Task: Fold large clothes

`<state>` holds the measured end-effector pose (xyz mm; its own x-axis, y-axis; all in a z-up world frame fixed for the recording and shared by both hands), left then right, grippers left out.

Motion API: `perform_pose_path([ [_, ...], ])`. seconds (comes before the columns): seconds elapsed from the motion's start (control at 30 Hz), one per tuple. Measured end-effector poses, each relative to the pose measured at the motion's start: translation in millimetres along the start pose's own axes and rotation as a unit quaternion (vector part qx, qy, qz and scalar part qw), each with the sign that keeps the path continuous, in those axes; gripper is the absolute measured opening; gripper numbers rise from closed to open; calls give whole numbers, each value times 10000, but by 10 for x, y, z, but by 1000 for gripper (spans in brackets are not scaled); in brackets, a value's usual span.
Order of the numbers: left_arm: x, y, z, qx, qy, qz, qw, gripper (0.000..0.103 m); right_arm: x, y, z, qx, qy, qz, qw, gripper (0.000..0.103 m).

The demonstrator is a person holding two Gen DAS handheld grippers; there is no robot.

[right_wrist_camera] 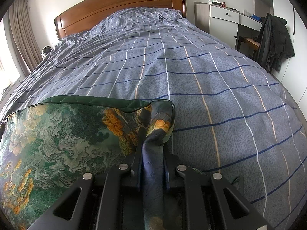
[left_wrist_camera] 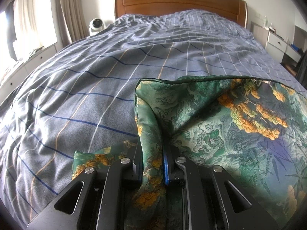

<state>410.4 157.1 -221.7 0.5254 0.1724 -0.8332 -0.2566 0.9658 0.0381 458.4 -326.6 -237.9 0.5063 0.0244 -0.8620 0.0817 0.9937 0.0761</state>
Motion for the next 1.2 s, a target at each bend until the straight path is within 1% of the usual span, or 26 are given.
perform_pose_path([
  [0.3,-42,-14,26,12,6,31,10000,14,6,-1,-1,-1,9,-7,10000,18],
  [0.4,-84,-5,31,4,32,120,9999,23,-3,-10,-6,12,18,4,10000,20],
  [0.43,-109,2,41,-13,65,177,9998,32,-12,-14,-6,29,20,17,10000,21],
  [0.47,-147,24,53,-51,91,254,9996,51,-15,-21,-1,47,43,37,10000,21],
  [0.5,-209,74,66,-140,118,343,9992,63,-16,-22,10,66,85,64,9999,22],
  [0.53,-268,124,69,-223,132,358,9990,88,-18,-24,21,93,157,110,9998,23],
  [0.57,-382,184,70,-303,86,200,9993,98,-22,-33,38,132,251,177,9994,23],
  [0.6,-472,226,55,-338,0,22,9994,98,-28,-54,65,177,347,241,9990,24],
  [0.63,-588,264,41,-352,-73,-130,9993,98,-52,-75,93,234,455,351,9981,28],
  [0.67,-657,290,30,-344,-95,-151,9992,98,-94,-105,122,316,548,465,9969,34],
  [0.73,-830,299,36,-250,-185,-156,9994,98,-221,-200,177,560,659,675,9940,82],
  [0.8,-948,215,108,-117,-280,-228,9993,98,-419,-278,243,727,550,923,9916,84],
  [0.9,-983,-46,315,126,-274,-481,9984,98,-779,-282,330,590,157,945,9937,84],
  [0.97,-915,-233,488,247,-252,-609,9975,98,-1011,-51,315,194,-42,1109,9936,84],
  [1.0,-845,-305,588,251,-214,-643,9974,98,-1069,49,284,40,-52,1213,9926,84],
  [1.07,-657,-372,727,202,-57,-712,9972,98,-1154,409,141,-462,37,1522,9873,84],
  [1.1,-519,-367,775,149,75,-659,9977,98,-1163,521,85,-637,99,1598,9851,84],
  [1.13,-382,-326,785,67,210,-516,9984,98,-1152,655,9,-851,170,1633,9827,84],
  [1.17,-185,-251,789,-32,425,-284,9987,98,-1122,769,-56,-1065,210,1564,9817,84],
  [1.2,-66,-169,738,-105,592,-127,9981,98,-1079,813,-106,-1224,227,1446,9816,84],
])
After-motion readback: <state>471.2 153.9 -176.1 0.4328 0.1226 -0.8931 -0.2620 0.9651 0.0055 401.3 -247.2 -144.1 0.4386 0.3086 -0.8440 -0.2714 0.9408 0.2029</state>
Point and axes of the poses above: each gripper's, at about its wrist camera, not at the fingertips, and x roughly the way its jaws point, y to its left, z to its top, the point moved 6 cm from there along x, roughly the way its jaws point, and after that the axes turned 11 degrees about y, right-handed, at the moved point
